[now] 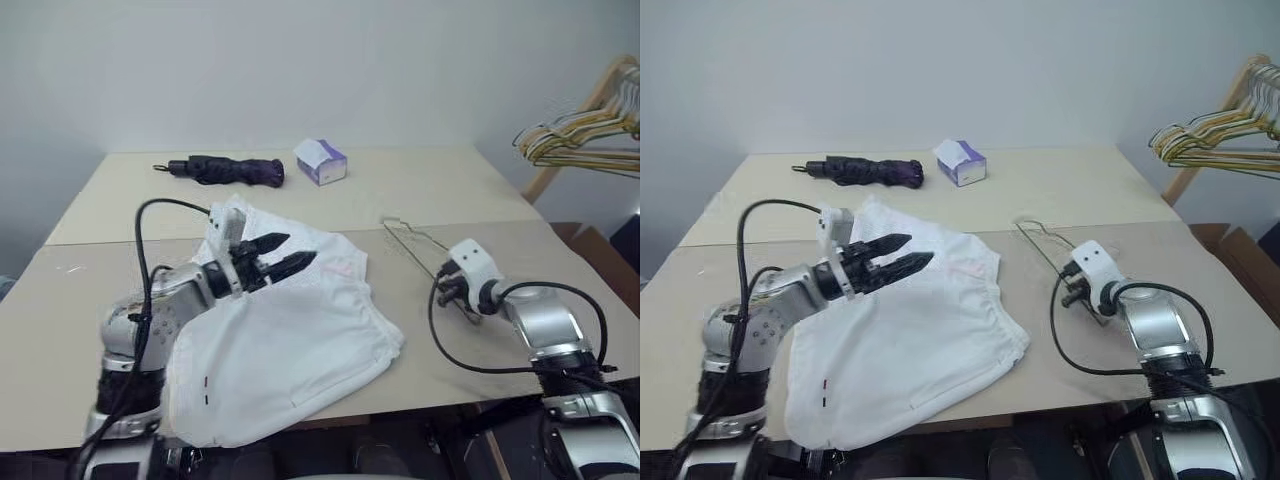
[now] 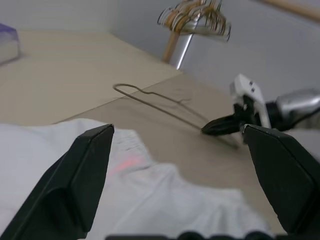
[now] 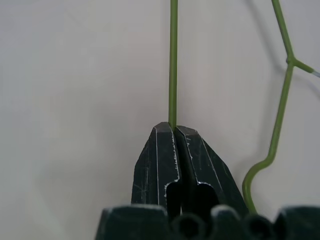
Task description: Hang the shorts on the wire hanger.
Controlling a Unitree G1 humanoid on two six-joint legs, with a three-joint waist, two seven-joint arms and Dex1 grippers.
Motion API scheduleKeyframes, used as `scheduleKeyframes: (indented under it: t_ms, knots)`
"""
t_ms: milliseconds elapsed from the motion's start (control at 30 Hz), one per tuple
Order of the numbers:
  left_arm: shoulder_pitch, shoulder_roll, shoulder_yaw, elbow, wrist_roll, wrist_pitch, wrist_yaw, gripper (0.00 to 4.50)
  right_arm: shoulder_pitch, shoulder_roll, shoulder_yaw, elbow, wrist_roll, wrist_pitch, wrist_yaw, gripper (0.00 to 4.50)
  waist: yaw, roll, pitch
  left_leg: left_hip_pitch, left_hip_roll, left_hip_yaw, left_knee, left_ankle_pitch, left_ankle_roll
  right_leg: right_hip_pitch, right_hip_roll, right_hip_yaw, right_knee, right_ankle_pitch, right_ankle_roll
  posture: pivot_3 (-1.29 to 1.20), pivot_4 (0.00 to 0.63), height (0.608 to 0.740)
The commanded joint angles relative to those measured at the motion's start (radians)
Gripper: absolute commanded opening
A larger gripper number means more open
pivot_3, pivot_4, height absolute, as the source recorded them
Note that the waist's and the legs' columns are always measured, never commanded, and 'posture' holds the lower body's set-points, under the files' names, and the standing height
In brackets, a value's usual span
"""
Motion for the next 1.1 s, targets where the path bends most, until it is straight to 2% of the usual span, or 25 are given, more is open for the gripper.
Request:
scheduleKeyframes:
  t_ms: [33,167,267,400,500,633,1000,1100]
  knots:
    - [-0.03,-0.105,0.102,0.014,-0.227,0.087,0.141,4.5,0.021,0.029,-0.042,-0.219,0.017,-0.118,-0.045,0.03,0.003,0.0,0.0,0.0,0.0,-0.001,0.0,0.0,0.0,0.0,0.0,0.0,0.0,0.0,0.0,-0.06,0.0,0.74]
    - [-0.061,-0.243,0.137,0.059,-0.35,0.073,0.299,4.5,0.057,0.102,-0.009,-0.341,0.03,-0.209,-0.076,0.03,0.006,0.0,0.0,0.002,-0.001,-0.002,0.001,0.0,0.0,0.004,-0.001,-0.001,-0.001,0.001,0.001,-0.06,0.0,0.74]
    - [-0.091,-0.311,0.155,0.082,-0.41,0.035,0.377,4.5,0.08,0.135,0.018,-0.396,0.035,-0.26,-0.072,0.03,0.01,0.0,0.0,0.003,-0.003,-0.002,0.002,0.0,0.0,0.005,-0.001,-0.001,-0.001,0.002,0.002,-0.06,0.0,0.74]
    - [-0.129,-0.344,0.174,0.106,-0.457,-0.016,0.448,4.5,0.092,0.162,0.043,-0.434,0.032,-0.326,-0.077,0.03,0.006,0.0,0.0,0.002,-0.003,-0.002,0.002,0.0,0.0,0.005,-0.001,-0.002,-0.003,0.002,0.001,-0.06,0.0,0.74]
    - [-0.126,-0.319,0.14,0.094,-0.424,-0.028,0.423,4.5,0.101,0.166,0.06,-0.444,0.03,-0.354,-0.068,0.03,0.003,0.0,0.0,0.002,-0.003,-0.002,0.002,0.0,0.0,0.005,0.0,-0.001,-0.004,0.002,0.001,-0.06,0.0,0.74]
    - [-0.109,-0.321,0.111,0.089,-0.397,-0.059,0.439,3.65,0.115,0.146,0.083,-0.437,0.013,-0.387,-0.053,0.0,0.005,0.0,0.0,0.002,-0.003,-0.002,0.002,0.0,0.0,0.006,0.0,-0.002,-0.005,0.002,0.001,-0.06,0.0,0.74]
    - [-0.102,-0.326,0.075,0.077,-0.357,-0.127,0.461,0.05,0.121,0.142,0.122,-0.433,-0.025,-0.42,-0.066,0.0,0.003,0.0,0.0,0.002,-0.003,0.0,0.002,0.0,0.0,0.006,0.0,-0.002,-0.007,0.003,0.0,-0.06,0.0,0.74]
    - [-0.105,-0.319,0.061,0.098,-0.303,-0.146,0.468,0.02,0.122,0.141,0.142,-0.423,-0.069,-0.461,-0.08,0.0,0.005,0.0,0.0,0.001,-0.003,0.0,0.002,0.0,0.0,0.006,0.001,-0.002,-0.007,0.003,0.0,-0.07,0.0,0.74]
